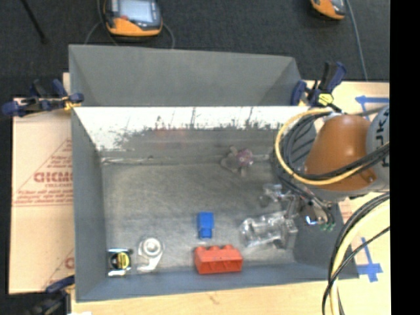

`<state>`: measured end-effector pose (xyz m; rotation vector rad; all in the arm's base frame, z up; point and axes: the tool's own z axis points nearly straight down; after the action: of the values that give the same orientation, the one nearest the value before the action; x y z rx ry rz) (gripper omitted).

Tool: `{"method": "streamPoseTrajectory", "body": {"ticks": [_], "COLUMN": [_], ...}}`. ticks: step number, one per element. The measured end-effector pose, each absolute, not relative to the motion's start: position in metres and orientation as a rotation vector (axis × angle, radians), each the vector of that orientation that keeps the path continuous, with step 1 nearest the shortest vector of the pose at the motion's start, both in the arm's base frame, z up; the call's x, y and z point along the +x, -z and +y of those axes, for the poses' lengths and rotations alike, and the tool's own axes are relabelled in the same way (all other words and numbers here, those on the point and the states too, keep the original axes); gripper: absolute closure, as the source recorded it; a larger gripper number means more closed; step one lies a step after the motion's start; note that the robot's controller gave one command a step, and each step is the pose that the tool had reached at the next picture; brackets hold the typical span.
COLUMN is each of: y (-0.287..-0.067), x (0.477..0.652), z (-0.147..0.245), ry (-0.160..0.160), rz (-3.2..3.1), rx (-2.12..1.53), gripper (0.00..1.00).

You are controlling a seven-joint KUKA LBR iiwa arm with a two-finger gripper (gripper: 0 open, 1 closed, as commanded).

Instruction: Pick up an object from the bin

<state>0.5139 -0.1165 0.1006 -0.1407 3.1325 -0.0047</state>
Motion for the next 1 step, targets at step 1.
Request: {"method": "streamPoseTrajectory", "body": {"ticks": [1], "y": [-0.0702], "x": [0.4995], "z": [-0.1023], "ry": [0.000], "rz": [3.126], "rx": [0.285], "gripper": [0.00]}}
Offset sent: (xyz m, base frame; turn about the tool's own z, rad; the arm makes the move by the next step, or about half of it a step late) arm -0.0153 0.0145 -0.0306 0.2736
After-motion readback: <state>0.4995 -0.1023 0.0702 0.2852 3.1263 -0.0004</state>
